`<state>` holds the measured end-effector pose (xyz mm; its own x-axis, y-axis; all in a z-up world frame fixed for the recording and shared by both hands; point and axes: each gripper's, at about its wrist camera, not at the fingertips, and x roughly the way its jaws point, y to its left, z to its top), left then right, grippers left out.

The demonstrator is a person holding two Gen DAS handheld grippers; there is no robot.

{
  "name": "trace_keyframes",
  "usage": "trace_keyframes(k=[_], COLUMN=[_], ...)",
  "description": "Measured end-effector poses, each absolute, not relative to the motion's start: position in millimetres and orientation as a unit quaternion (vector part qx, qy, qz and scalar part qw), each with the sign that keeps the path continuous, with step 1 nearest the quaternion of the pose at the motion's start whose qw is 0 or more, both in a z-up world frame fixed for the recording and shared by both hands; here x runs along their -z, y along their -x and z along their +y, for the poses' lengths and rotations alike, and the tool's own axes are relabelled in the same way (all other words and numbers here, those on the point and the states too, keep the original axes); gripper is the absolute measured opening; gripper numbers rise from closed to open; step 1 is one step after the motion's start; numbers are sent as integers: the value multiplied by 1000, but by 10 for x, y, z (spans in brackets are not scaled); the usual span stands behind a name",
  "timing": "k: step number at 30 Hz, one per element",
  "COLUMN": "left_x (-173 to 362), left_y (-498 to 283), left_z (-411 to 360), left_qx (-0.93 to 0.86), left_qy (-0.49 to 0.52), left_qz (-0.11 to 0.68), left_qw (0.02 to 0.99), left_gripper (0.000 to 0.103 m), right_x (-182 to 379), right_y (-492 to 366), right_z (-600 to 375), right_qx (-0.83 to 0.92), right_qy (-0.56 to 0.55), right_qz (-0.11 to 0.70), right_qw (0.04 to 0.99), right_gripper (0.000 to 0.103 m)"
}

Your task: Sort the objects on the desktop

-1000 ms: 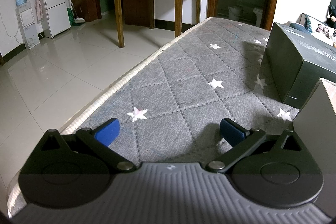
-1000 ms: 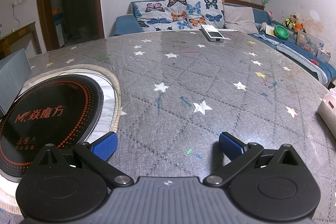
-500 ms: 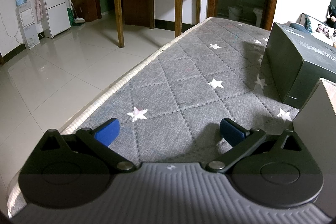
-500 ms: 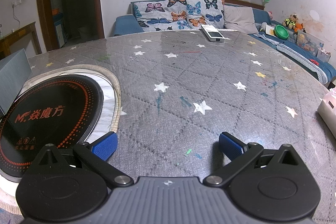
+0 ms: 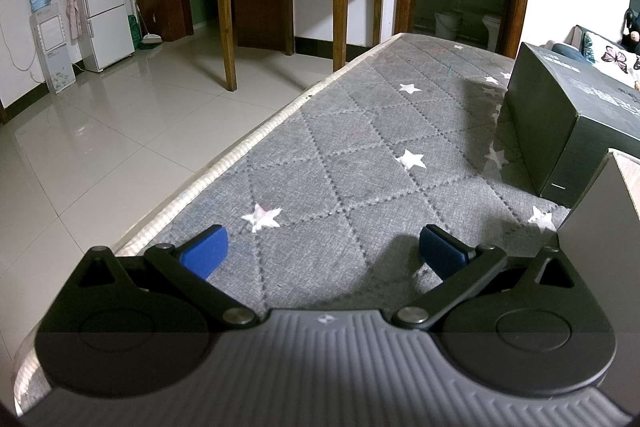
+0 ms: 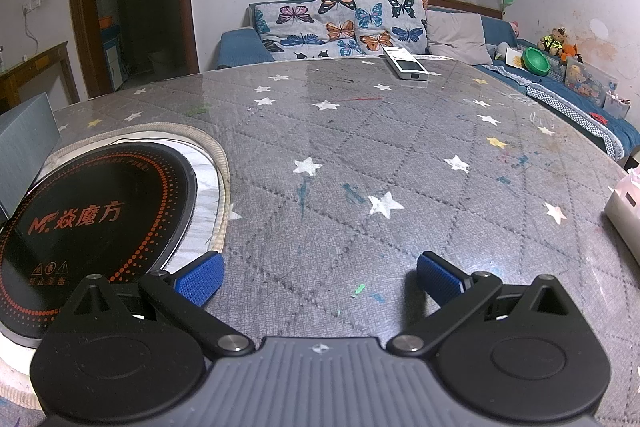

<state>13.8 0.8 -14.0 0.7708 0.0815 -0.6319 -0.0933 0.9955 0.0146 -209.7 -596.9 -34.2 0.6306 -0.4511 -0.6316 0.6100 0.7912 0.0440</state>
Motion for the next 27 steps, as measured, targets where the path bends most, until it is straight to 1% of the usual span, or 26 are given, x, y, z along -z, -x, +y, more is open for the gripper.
trace_keyframes(k=[27], left_x=[114], left_y=[-129], left_z=[4], left_qx=[-37], left_qy=[3], left_qz=[339], left_qw=[940], left_gripper=[103], right_x=[312], right_y=[2110], right_z=[-5833], right_qx=[315], right_qy=[-141], right_qz=[316], right_qw=[884], right_gripper=[103])
